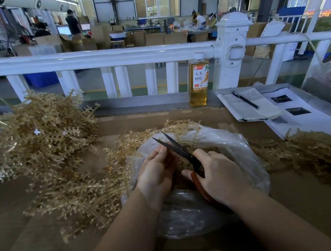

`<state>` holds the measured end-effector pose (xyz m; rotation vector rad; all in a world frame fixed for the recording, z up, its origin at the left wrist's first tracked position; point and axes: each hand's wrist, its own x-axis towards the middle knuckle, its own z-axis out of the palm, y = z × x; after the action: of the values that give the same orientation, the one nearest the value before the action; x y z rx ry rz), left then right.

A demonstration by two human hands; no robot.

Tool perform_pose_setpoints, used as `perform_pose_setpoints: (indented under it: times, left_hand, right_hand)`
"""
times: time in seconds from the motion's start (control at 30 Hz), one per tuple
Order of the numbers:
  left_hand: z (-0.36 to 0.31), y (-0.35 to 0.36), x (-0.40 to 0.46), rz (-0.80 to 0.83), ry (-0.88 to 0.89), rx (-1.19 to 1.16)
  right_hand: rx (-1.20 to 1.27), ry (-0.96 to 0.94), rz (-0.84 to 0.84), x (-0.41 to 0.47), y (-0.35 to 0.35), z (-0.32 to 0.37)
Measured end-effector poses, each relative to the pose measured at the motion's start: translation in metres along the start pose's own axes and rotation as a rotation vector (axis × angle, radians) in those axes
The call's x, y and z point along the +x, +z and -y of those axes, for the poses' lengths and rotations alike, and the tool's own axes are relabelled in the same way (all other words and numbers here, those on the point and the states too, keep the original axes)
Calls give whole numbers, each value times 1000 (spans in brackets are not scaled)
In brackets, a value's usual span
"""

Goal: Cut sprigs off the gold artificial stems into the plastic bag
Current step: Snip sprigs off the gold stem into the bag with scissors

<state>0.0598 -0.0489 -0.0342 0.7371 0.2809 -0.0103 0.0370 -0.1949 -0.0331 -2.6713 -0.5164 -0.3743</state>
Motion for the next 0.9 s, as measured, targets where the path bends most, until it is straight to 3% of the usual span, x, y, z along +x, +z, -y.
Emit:
perform_pose_setpoints:
  times: [0.9]
  left_hand:
    - [2,-4,4,10,-9,16]
  right_hand:
    - [-102,-78,-70,3,1,-1]
